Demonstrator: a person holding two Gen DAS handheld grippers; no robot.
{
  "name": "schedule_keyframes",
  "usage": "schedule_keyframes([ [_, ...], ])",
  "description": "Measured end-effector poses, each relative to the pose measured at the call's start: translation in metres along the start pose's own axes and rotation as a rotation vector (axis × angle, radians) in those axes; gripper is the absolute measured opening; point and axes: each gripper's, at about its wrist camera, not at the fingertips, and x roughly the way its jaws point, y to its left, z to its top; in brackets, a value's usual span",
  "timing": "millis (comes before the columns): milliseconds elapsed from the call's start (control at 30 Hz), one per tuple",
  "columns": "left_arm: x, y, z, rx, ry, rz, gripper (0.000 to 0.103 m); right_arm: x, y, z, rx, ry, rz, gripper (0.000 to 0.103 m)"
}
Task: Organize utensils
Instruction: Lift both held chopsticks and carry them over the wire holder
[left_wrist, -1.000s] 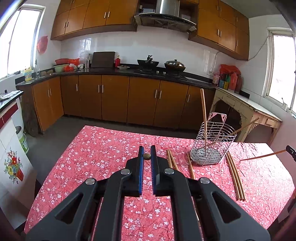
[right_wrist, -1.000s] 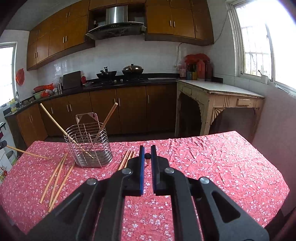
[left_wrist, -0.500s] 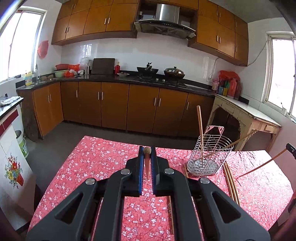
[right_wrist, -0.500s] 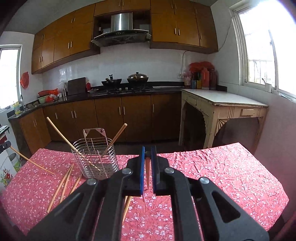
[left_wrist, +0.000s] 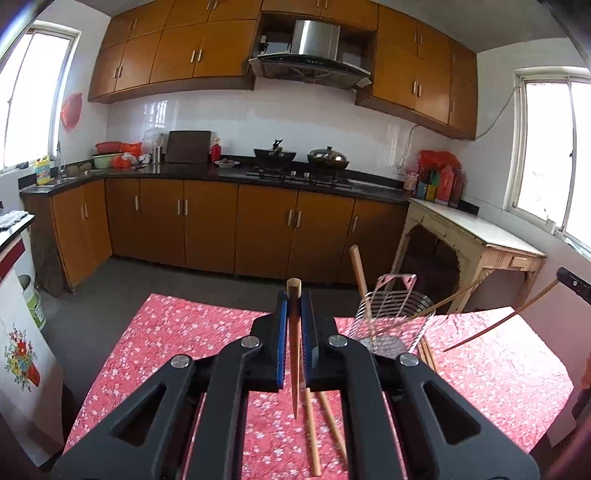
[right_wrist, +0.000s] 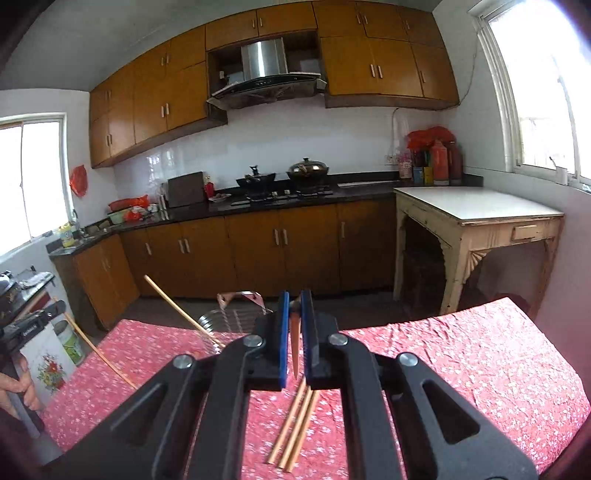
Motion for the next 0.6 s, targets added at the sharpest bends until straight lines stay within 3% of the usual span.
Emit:
schedule_keyframes([
  [333,-0.011,-0.068,0.064,0.052,-0.112,-0.095,0.007,0.004,0.037,0.061,-0.011,-0.040,0.089,0.007],
  [600,0.020,-0.117,0.104,0.045,-0.213,-0.071,0.007,0.049,0.055,0.084,-0.047,-0.012,0.073,0.007],
])
